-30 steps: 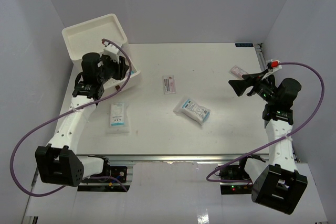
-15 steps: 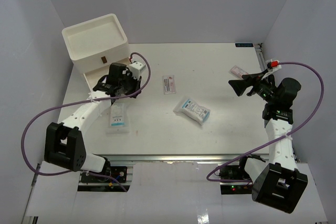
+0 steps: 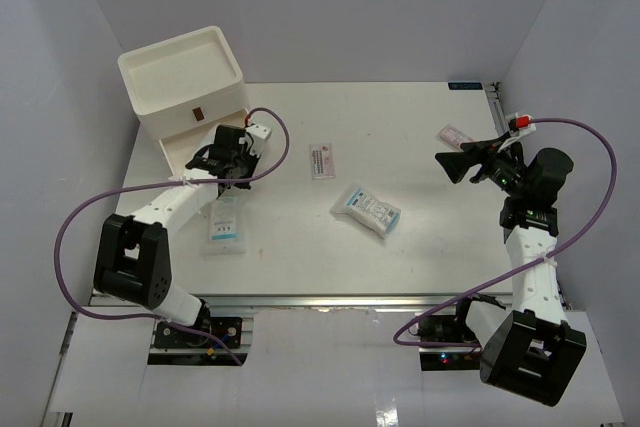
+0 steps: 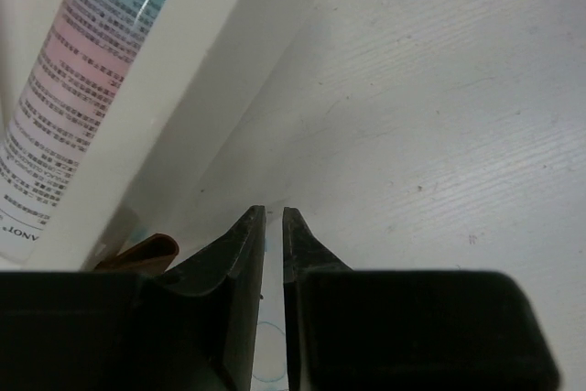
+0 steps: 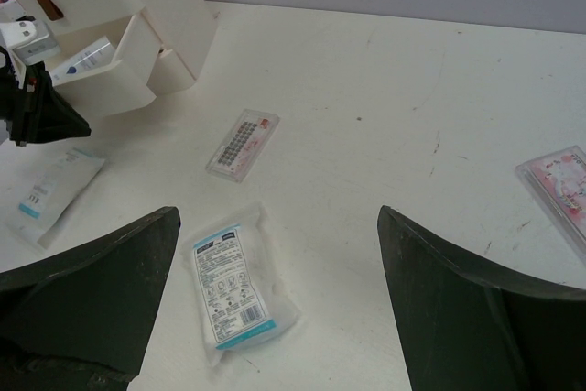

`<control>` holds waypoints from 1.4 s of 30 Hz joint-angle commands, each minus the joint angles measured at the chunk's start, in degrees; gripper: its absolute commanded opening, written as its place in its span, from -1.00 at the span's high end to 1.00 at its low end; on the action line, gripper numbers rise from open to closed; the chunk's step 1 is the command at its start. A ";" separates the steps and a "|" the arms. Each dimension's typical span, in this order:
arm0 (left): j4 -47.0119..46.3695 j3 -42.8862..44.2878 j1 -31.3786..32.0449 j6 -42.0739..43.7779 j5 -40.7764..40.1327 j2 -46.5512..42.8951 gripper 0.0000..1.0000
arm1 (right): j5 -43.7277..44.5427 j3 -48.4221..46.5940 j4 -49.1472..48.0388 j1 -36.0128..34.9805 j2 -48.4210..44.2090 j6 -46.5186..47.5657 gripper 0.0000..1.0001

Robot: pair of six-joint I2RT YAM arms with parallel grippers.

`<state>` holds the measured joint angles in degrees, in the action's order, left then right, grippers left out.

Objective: Organize the makeup

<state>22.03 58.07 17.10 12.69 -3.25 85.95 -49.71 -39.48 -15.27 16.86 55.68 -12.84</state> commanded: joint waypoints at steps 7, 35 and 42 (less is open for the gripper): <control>-12.98 -2.14 -0.17 4.30 -12.45 0.37 -0.16 | -1.09 0.11 -2.75 0.10 -0.09 0.36 -0.90; -25.78 5.76 -5.47 8.65 -9.32 7.19 -0.84 | -1.26 -0.01 -2.40 0.10 0.51 1.01 -0.90; -25.79 8.49 -9.29 5.77 -5.21 8.72 -0.96 | -1.18 -0.07 -2.24 0.17 0.74 1.24 -0.90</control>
<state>3.54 62.42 10.98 18.16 -8.38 94.96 -50.09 -39.48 -15.27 16.86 56.26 -12.47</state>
